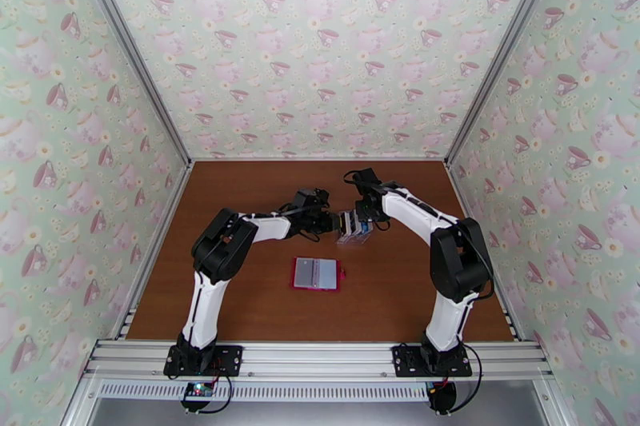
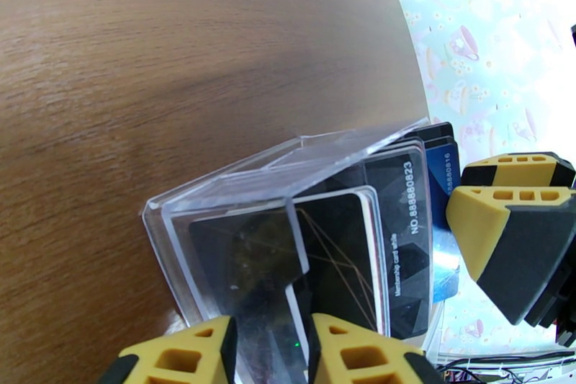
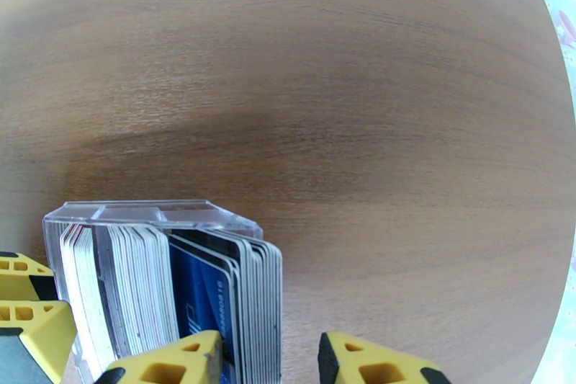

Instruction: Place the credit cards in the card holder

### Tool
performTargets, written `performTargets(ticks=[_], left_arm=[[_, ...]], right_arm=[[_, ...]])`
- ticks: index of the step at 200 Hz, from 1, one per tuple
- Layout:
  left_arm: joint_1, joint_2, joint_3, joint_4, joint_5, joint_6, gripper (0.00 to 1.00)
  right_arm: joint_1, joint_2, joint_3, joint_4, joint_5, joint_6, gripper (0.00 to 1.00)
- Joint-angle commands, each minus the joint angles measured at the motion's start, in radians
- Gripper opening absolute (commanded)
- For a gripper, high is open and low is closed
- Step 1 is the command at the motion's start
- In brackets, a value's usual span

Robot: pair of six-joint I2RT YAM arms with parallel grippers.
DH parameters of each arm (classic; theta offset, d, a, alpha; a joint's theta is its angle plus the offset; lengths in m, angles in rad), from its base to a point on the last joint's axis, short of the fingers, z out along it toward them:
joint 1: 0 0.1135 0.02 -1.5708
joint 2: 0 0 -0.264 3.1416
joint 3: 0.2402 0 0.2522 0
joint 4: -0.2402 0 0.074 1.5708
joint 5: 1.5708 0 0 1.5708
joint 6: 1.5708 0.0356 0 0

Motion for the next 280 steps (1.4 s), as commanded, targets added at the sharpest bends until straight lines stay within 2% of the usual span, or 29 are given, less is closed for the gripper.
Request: performTargets(ticks=[1,39,96,158,181,224,280], left_arm=[[0.011,0.076,-0.055,-0.136,-0.049,-0.003,0.30],[0.015,0.072,-0.058,-0.136,-0.053,-0.002,0.31],[0.015,0.074,-0.061,-0.125,-0.053,-0.011,0.31],[0.015,0.072,-0.061,-0.113,-0.049,-0.021,0.31],[0.014,0.070,-0.063,-0.113,-0.049,-0.019,0.31],[0.011,0.073,-0.063,-0.111,-0.046,-0.019,0.31],[0.011,0.071,-0.062,-0.116,-0.047,-0.018,0.31]], right_arm=[[-0.020,0.028,0.024,-0.049,0.052,0.005,0.42],[-0.028,0.058,0.025,-0.054,0.043,0.006,0.42],[-0.028,-0.046,-0.085,-0.032,0.031,0.036,0.41],[-0.027,-0.140,-0.175,-0.001,-0.056,0.052,0.41],[-0.027,-0.137,-0.172,-0.003,-0.044,0.052,0.40],[-0.023,-0.102,-0.154,0.025,-0.105,0.040,0.42],[-0.001,-0.077,-0.152,0.019,-0.098,0.030,0.43]])
